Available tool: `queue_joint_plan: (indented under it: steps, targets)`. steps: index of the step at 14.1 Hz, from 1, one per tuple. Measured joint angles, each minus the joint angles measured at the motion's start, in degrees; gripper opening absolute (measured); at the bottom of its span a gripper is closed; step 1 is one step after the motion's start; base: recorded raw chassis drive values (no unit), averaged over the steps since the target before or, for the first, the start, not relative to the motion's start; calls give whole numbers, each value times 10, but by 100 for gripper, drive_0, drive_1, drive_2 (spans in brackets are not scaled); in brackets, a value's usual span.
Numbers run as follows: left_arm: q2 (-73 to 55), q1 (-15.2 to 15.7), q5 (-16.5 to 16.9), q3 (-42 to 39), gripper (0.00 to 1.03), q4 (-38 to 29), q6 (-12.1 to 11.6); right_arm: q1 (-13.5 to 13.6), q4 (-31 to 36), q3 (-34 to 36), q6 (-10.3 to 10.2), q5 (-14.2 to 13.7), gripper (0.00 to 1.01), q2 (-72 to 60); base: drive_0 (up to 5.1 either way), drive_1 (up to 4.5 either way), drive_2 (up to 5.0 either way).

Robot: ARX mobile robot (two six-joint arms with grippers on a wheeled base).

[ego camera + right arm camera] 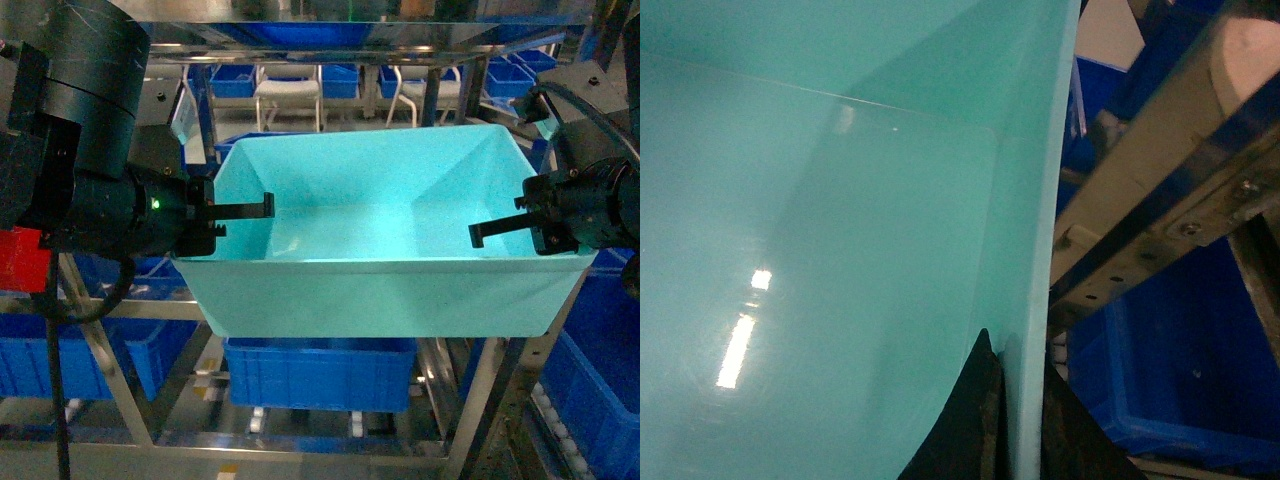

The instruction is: Organize blue bins on left shelf correctly

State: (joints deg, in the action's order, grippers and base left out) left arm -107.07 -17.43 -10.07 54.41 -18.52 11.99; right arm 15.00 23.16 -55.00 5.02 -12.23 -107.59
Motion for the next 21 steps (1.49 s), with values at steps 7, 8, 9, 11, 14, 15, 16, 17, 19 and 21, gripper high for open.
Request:
queue_joint_plan:
  steps: [7,8,9,11,14,15,16,17,19,21]
  targets:
    - [1,-3,0,-1,2,2,0,-3,-2,0,2,1,2,0,-13,92,-117]
    - [1,-1,0,-1,2,0,0,-3,0,0,2,2,2,0,-13,92,-117]
    - [1,1,1,-1,2,2,0,0,1,0,2,3,2,0,-13,92,-117]
    - [1,1,-1,-1,2,1,0,1,0,0,2,3,2,0,-13,92,-117]
    - [1,-1,0,-1,2,2,0,0,-2,0,2,1,2,0,-13,92,-117]
    - [1,-3,0,-1,2,0,0,-1,-1,0,2,0,2,0,-13,92,-117]
    - [1,-3,0,-1,2,2,0,-1,-1,0,2,0,2,0,-13,92,-117]
    - [1,-1,0,-1,2,-1,0,0,0,0,2,0,2,0,-13,92,-117]
    - [1,3,0,-1,2,2,0,1,-1,0,2,3,2,0,-13,92,-117]
    - [1,1,2,-1,2,2,0,0,-2,0,2,3,2,0,-13,92,-117]
